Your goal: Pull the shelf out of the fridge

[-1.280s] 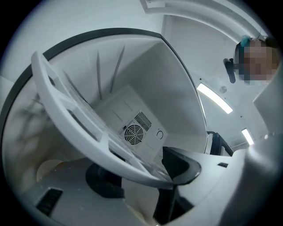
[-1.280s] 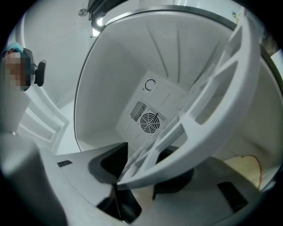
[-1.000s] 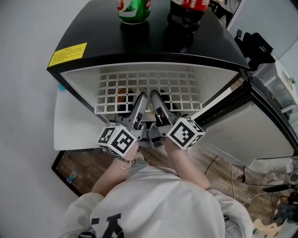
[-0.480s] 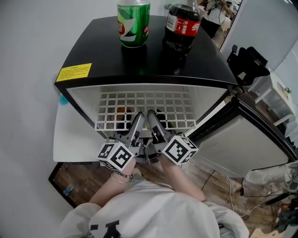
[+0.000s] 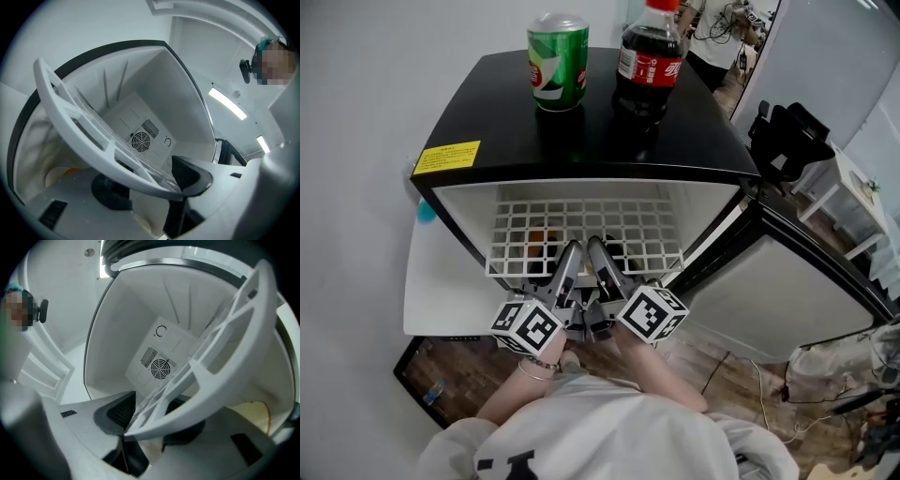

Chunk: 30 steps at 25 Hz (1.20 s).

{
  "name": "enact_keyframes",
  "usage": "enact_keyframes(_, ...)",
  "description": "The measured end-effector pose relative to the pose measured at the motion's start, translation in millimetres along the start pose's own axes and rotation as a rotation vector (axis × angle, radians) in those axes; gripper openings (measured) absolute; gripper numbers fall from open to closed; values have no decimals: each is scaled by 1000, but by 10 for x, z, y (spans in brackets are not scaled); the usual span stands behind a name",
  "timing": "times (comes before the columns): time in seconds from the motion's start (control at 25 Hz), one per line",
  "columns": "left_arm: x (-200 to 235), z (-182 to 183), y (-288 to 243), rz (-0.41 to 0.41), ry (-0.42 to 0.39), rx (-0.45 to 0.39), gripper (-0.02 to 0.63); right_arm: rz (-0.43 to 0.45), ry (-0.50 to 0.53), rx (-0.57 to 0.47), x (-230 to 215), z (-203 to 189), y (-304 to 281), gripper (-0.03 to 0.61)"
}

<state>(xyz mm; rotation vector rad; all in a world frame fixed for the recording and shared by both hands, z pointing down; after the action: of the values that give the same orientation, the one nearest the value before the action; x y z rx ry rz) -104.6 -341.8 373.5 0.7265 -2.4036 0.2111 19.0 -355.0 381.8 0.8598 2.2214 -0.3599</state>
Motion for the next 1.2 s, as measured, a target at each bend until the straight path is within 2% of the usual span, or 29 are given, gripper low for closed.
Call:
enact_keyframes(0.92,-116,-112,196,16,5,-4,255,-10,0,8,84,-116,205,195)
enact_keyframes(1.2,-137,-126,274,26,11,-28,247,0,-1,20,113,-145,241,192)
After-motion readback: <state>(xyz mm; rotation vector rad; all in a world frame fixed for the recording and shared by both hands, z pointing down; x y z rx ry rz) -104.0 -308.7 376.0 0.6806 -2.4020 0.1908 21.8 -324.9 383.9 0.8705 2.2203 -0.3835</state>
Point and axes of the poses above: the fingertips, and each gripper's own axes: y backward along the fingers, x to its left, z out of its top, the point moved 4 cm from there along y, backward along the fingers, and after that the axes turned 13 degrees about x, right-handed, at the moved point
